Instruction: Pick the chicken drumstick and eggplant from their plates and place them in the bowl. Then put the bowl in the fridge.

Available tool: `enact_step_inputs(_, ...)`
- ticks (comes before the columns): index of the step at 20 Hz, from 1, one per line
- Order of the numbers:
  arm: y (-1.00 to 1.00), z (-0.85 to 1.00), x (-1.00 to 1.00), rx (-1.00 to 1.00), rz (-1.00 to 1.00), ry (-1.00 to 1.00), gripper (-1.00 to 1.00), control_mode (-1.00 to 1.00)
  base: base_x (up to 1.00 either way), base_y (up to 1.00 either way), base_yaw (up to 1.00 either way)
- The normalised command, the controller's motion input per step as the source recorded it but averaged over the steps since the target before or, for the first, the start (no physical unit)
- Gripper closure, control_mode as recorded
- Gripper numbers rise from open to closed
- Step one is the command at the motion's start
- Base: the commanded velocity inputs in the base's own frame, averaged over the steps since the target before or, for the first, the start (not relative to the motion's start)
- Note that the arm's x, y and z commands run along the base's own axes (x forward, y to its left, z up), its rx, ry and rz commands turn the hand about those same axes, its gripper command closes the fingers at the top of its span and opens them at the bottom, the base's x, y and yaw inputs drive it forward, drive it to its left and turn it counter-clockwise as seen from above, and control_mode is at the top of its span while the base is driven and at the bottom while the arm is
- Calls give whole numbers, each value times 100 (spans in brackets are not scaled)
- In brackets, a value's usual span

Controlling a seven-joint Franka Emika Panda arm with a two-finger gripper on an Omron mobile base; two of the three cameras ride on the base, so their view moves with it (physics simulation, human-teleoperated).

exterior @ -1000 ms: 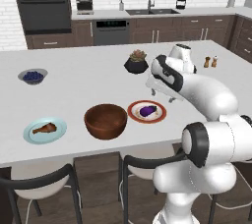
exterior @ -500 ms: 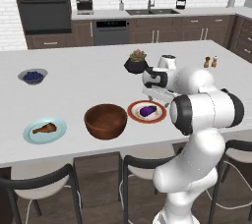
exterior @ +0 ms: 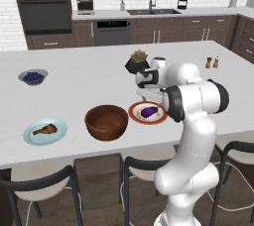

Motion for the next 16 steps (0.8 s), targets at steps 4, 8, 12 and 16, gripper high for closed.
enact_step_inputs(4,0,-50,0,0,0,1,-100,-100,0,0,0)
enact_step_inputs(8,21,-33,18,1,0,0,-100,-100,0,0,0)
enact_step_inputs(12,1,-42,0,1,0,0,-100,-100,0,0,0)
enact_step_inputs(16,2,-45,0,0,0,0,-100,-100,0,0,0)
